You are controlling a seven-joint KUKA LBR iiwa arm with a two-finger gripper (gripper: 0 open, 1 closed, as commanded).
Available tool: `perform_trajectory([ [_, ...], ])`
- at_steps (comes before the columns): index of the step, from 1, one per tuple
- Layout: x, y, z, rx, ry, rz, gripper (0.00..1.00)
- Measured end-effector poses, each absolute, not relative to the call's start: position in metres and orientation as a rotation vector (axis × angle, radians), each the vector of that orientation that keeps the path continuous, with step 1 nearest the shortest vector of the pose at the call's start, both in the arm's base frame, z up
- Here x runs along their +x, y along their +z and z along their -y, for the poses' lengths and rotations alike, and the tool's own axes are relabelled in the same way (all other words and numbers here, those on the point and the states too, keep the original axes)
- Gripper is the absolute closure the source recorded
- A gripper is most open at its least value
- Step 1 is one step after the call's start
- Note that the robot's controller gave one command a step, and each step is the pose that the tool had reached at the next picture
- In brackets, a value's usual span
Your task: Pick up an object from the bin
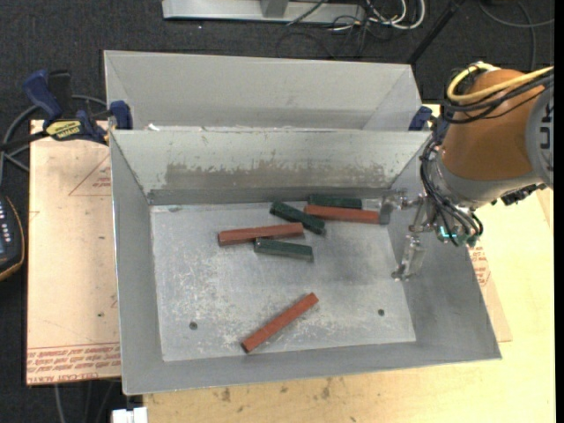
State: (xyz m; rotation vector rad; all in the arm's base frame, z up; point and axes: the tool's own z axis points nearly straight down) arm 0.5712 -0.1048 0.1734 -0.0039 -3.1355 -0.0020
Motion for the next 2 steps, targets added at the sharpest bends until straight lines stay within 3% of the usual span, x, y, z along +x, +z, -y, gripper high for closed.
perform_trajectory([
  [1, 0.62, 0.067, 0.077, 0.173, -0.003, 3.14, 0.0],
  [2, 0.641, 0.085, 0.005, 0.401, -0.005, 3.122, 0.0],
])
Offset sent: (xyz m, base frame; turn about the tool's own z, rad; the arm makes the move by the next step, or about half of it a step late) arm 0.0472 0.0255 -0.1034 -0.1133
